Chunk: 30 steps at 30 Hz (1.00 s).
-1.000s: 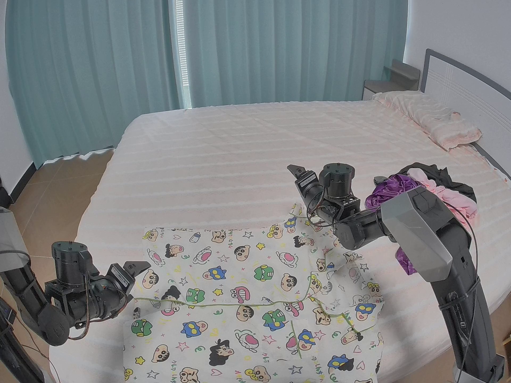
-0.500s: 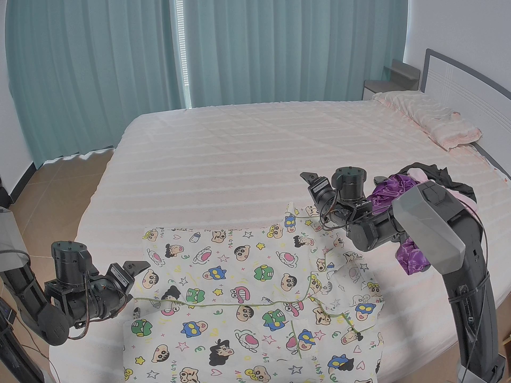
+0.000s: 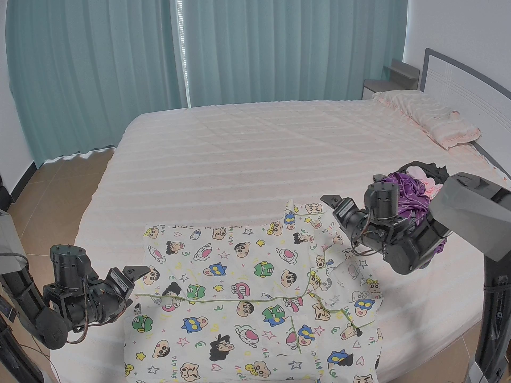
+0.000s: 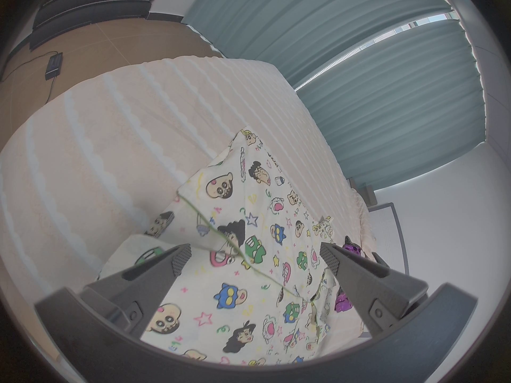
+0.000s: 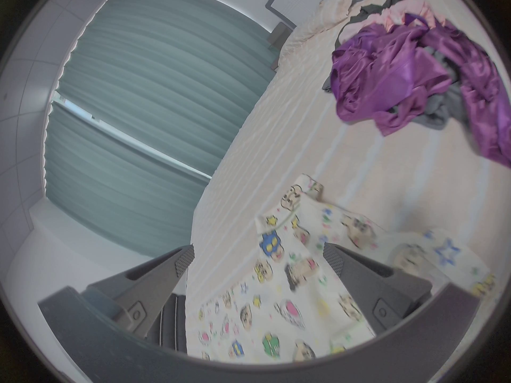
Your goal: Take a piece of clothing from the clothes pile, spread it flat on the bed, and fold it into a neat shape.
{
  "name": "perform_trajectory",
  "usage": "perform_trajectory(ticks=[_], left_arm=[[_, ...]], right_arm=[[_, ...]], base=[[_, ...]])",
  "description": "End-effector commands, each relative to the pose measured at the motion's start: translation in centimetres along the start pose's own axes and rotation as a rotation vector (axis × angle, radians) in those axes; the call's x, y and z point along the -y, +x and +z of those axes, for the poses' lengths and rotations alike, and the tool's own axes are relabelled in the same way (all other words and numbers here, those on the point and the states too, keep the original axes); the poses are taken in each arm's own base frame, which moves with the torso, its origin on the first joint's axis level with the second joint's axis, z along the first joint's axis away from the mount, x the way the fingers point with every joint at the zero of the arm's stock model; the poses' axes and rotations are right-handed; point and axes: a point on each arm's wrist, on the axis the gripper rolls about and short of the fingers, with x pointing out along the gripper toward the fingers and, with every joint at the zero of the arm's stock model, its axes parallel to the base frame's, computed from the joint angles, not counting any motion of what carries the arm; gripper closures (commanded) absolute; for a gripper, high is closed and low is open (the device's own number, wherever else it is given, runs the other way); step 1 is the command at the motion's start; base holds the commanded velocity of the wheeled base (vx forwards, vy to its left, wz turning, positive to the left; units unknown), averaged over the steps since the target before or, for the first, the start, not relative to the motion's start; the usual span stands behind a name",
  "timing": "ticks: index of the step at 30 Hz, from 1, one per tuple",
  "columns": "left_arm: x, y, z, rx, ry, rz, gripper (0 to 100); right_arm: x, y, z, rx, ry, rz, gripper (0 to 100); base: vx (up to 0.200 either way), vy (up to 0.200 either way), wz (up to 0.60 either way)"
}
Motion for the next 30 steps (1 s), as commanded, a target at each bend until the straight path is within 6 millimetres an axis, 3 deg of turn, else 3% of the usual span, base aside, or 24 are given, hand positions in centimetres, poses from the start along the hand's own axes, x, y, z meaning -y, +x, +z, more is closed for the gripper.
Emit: perform_trajectory(ticks=[1, 5, 11, 14, 21, 30], left_arm=[[-0.6, -2.0, -1.2, -0.032, 0.02, 0.007, 0], [-1.4, -2.5, -1.9, -0.064, 0.086, 0.045, 0], [-2.3, -2.7, -3.1, -0.164, 0.165, 0.147, 0], [-2.9, -3.1, -3.8, -0.229, 0.225, 0.204, 0], [-3.5, -2.9, -4.4, -0.273, 0.268, 0.279, 0], [-4.4, 1.2, -5.1, -0.236, 0.309, 0.382, 0]], right_arm=[[0.2, -13.8, 0.7, 0.004, -0.134, 0.054, 0], [1.8, -17.2, -0.3, -0.039, -0.143, 0.007, 0], [3.7, -20.2, -1.6, -0.117, -0.145, -0.031, 0], [4.2, -20.9, -2.1, -0.142, -0.148, -0.049, 0], [5.5, -21.7, -2.9, -0.191, -0.202, -0.102, 0], [6.2, -21.3, -3.3, -0.233, -0.312, -0.13, 0]], base=[[-0.2, 0.0, 0.0], [-0.2, 0.0, 0.0], [-0.2, 0.0, 0.0], [-0.2, 0.0, 0.0], [0.0, 0.0, 0.0], [0.0, 0.0, 0.0]])
